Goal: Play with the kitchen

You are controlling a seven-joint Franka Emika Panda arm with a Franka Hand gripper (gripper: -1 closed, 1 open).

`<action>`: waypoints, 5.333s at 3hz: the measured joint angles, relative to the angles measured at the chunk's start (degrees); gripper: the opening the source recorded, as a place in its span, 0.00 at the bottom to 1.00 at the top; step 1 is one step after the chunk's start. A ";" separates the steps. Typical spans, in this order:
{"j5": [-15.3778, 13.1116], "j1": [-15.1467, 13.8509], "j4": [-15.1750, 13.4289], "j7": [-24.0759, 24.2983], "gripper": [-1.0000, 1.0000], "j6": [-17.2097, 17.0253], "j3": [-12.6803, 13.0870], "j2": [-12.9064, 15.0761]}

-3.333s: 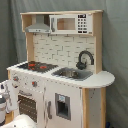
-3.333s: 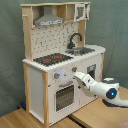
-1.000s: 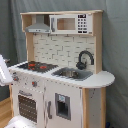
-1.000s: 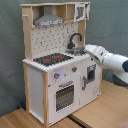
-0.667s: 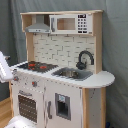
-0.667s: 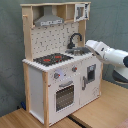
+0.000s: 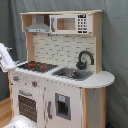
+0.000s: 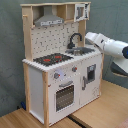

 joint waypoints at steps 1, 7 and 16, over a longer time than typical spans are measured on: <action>-0.17 -2.31 2.74 -5.36 1.00 -1.88 -2.48 0.01; -16.06 -15.91 17.18 -5.86 1.00 -17.00 -15.24 -0.46; -16.60 -53.94 33.22 15.92 1.00 -13.85 -3.48 7.13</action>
